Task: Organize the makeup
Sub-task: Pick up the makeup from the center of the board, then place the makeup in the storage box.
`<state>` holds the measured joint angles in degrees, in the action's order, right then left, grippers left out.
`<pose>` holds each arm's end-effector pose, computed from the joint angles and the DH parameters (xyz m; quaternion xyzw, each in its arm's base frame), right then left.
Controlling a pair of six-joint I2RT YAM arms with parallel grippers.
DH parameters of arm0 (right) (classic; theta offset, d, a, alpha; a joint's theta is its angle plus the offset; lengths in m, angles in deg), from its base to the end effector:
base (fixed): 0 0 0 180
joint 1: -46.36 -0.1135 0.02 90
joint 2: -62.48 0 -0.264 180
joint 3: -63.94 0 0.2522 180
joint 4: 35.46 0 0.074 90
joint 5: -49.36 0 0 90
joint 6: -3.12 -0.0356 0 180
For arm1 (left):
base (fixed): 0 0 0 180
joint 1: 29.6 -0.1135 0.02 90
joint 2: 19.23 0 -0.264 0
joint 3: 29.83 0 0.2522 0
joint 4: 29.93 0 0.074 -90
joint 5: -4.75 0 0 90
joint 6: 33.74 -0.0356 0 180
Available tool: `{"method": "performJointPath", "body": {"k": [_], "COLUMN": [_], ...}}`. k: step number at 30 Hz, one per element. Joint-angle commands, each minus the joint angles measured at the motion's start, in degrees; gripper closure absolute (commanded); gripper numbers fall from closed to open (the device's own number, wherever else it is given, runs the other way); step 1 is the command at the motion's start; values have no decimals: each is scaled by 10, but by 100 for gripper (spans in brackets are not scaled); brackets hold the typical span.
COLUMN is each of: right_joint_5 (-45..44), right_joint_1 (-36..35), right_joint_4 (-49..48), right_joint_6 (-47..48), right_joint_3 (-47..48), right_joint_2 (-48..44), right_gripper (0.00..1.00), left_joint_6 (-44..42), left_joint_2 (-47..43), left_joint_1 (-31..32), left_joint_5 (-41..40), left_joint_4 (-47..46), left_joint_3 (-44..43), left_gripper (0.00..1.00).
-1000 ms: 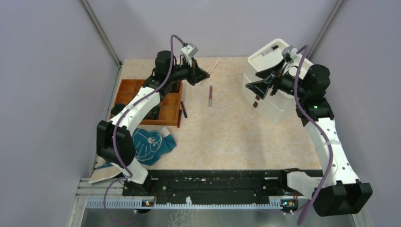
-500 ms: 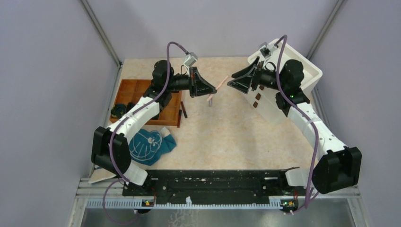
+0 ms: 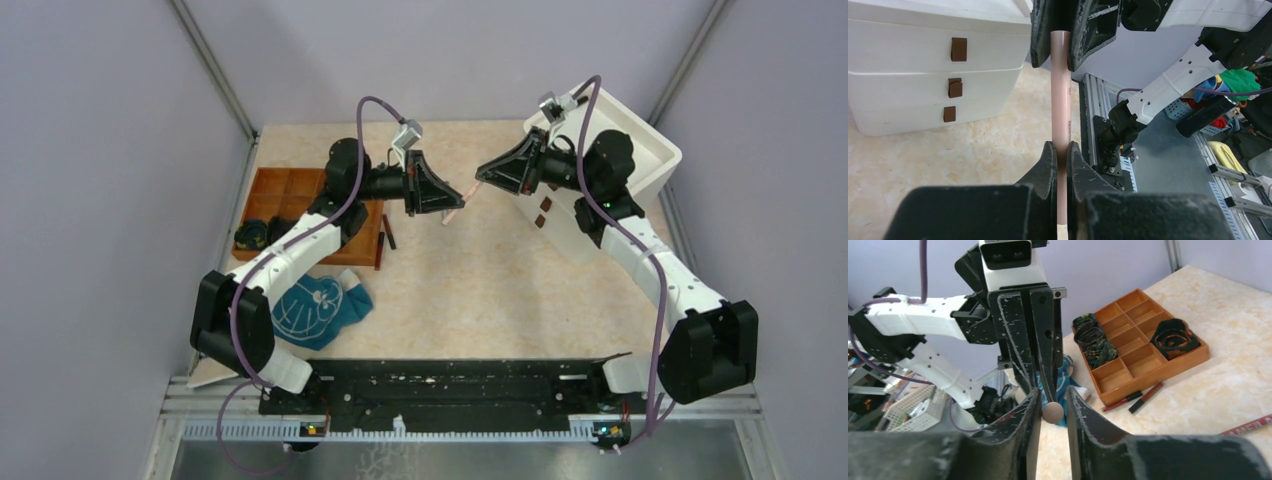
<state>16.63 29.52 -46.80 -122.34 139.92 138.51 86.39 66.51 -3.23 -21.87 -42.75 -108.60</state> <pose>0.2784 0.1155 0.3877 -0.2756 0.6092 0.5719 0.4753 0.2907 -0.1796 0.3553 0.3710 0.5827 -0.6090 0.3898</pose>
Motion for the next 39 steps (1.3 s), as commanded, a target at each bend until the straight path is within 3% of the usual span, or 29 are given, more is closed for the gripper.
{"method": "performJointPath", "body": {"k": [1, 3, 4, 7, 10, 11, 15, 24, 39], "right_joint_5": [15, 12, 9, -12, -33, -37, -37, -10, -106], "right_joint_1": [-6, -7, -6, 1, 30, 47, 141, 327, 363], "right_joint_4": [-40, -33, -25, 21, 72, 93, 197, 281, 427], "right_joint_6": [-6, -1, 6, 37, 64, 69, 84, 26, 72], "right_joint_3": [-7, -7, -5, 6, 22, 32, 88, 189, 353], "right_joint_2": [2, -3, -7, -24, -40, -43, -38, 31, 198], "right_gripper": [85, 98, 100, 100, 100, 100, 100, 100, 100], "left_joint_6": [-8, -12, -15, -26, -65, -88, -163, -220, -221], "left_joint_2": [-14, -16, -17, -23, -37, -44, -70, -100, -102], "left_joint_1": [3, 3, 3, 3, 3, 3, 3, 2, 3], "left_joint_5": [-4, -7, -8, -17, -42, -57, -89, -113, -110], "left_joint_4": [-35, -30, -28, -19, 21, 43, 107, 141, 142], "left_joint_3": [3, 3, 3, 5, 1, -3, -14, 7, 13], "left_gripper": [100, 100, 96, 60, 12, 3, 1, 1, 1]}}
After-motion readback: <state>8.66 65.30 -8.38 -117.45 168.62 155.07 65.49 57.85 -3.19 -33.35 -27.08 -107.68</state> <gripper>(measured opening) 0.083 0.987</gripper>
